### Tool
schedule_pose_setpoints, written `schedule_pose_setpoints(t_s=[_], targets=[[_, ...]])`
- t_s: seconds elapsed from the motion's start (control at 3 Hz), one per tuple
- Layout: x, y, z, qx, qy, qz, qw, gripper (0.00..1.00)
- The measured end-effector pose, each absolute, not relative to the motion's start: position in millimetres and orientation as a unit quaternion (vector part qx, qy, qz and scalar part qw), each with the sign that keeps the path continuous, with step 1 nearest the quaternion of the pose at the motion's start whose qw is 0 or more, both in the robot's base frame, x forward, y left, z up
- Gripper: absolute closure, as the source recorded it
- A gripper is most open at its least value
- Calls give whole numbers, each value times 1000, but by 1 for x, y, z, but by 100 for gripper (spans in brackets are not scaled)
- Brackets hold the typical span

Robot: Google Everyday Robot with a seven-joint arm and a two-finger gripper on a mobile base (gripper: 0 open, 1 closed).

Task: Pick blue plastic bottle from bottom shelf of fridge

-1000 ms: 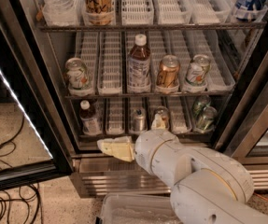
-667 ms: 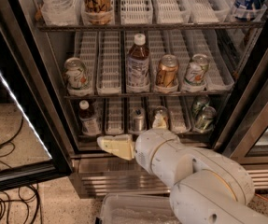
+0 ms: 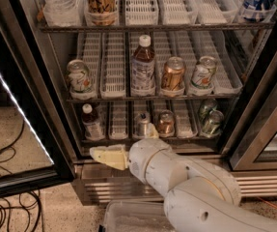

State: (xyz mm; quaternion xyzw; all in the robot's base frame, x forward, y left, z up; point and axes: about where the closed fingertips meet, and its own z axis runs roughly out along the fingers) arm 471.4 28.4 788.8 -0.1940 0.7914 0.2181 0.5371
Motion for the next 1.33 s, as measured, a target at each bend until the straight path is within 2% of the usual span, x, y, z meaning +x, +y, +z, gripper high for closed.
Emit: schedule_pose_setpoints(t_s=[0.67, 1.0, 1.33], targets=[[469, 107, 731, -232, 771, 254, 536, 0], [468, 161, 701, -250, 761, 259, 540, 0], [473, 178, 705, -258, 751, 243, 557, 0]])
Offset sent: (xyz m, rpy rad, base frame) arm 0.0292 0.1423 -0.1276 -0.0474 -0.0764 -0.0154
